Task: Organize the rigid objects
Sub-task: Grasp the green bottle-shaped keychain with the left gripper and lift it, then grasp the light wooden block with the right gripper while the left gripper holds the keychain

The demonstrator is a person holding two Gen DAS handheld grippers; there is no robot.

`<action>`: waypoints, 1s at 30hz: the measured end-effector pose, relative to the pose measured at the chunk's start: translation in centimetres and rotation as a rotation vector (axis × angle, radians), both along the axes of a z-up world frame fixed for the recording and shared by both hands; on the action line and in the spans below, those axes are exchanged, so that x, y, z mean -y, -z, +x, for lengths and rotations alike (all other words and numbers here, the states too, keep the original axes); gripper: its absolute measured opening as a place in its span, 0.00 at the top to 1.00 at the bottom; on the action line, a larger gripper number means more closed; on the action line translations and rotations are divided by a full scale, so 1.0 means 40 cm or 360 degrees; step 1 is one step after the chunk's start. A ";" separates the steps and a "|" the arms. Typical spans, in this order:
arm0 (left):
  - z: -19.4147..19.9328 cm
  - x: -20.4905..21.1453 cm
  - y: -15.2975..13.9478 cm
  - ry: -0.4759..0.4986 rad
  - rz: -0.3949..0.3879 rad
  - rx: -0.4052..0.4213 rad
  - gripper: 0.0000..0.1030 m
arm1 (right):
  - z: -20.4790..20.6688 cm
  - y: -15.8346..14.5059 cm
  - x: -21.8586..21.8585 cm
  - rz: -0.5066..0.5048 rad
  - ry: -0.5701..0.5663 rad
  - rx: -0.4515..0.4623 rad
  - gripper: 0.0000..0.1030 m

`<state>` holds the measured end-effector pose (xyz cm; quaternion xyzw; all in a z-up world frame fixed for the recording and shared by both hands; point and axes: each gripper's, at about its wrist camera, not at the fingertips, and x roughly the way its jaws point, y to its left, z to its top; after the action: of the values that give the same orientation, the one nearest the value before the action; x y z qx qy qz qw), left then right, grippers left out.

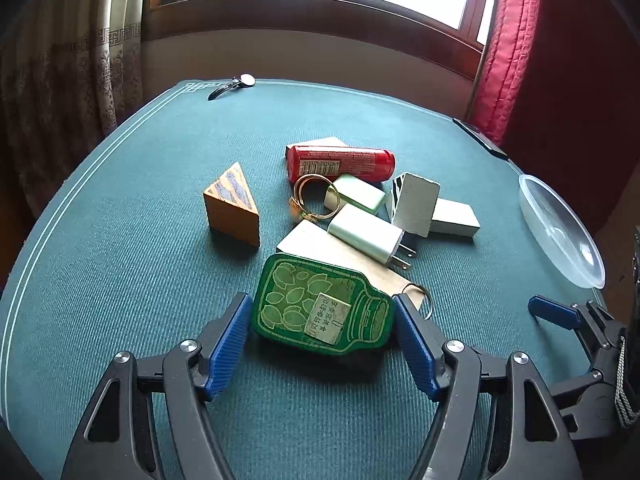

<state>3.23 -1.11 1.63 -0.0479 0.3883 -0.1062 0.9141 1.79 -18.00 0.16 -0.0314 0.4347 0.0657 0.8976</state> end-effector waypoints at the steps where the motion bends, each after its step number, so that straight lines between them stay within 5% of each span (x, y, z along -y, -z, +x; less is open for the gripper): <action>1: -0.004 0.000 -0.002 -0.0001 0.0007 0.0001 0.31 | 0.000 0.000 0.000 0.0000 0.0000 0.0000 0.00; 24: -0.169 -0.165 -0.088 -0.0151 0.0090 0.0149 0.31 | 0.004 -0.001 -0.017 -0.0026 0.0028 -0.0045 0.00; 30: -0.177 -0.193 -0.095 -0.0174 0.0046 0.0148 0.31 | 0.013 -0.026 -0.076 0.0153 -0.0072 -0.0061 0.00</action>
<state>-3.85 6.61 5.44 -0.0508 0.3438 -0.0525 0.9362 2.33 -14.94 1.19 0.0033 0.4474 0.1074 0.8878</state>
